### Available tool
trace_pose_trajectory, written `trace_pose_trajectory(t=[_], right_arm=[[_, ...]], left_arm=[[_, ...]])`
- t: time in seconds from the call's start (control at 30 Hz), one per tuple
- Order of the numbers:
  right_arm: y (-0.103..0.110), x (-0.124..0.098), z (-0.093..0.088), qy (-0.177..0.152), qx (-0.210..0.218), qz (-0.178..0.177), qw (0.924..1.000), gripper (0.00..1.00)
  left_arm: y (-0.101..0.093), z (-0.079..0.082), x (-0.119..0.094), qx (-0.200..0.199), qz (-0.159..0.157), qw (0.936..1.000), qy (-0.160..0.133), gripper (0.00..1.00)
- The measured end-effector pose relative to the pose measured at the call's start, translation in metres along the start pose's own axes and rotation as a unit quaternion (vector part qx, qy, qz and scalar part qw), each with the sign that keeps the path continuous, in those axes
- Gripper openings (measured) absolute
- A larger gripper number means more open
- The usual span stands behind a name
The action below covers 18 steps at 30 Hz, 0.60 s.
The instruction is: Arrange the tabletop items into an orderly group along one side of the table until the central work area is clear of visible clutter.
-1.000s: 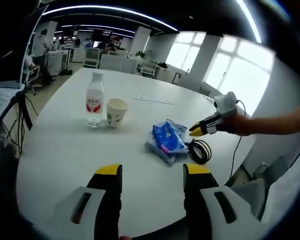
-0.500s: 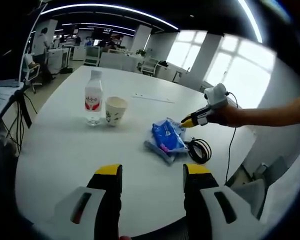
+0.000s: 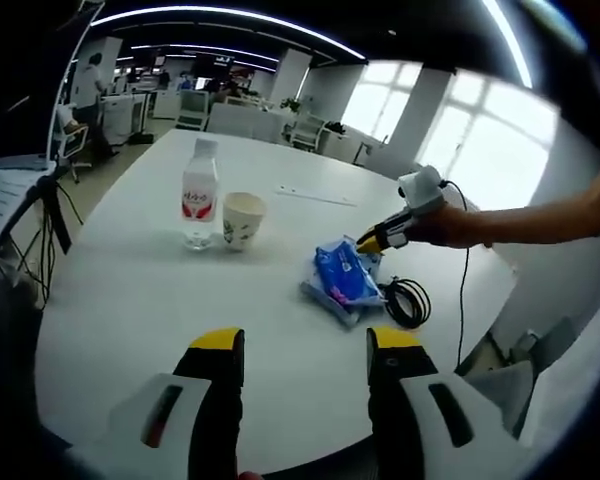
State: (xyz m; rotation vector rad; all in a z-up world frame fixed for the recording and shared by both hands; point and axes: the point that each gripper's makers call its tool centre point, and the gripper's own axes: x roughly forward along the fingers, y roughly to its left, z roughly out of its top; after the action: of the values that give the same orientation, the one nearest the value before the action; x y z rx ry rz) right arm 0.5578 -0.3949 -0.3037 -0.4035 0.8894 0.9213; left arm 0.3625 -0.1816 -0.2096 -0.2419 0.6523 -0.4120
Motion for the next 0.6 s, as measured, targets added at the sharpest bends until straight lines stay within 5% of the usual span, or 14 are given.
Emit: trace_pose_trajectory(t=[0.3,0.6], right_arm=[[0.002,0.017,-0.001,0.021,-0.047,0.008,0.9986,0.13],[0.003,0.013,-0.001,0.011,-0.029,0.010,0.9995,0.04]], left_arm=[[0.001,0.001,0.001,-0.001,0.003,1.0000,0.001,0.49],[0.001,0.001,0.001,-0.003,0.004,1.0000,0.000,0.49]])
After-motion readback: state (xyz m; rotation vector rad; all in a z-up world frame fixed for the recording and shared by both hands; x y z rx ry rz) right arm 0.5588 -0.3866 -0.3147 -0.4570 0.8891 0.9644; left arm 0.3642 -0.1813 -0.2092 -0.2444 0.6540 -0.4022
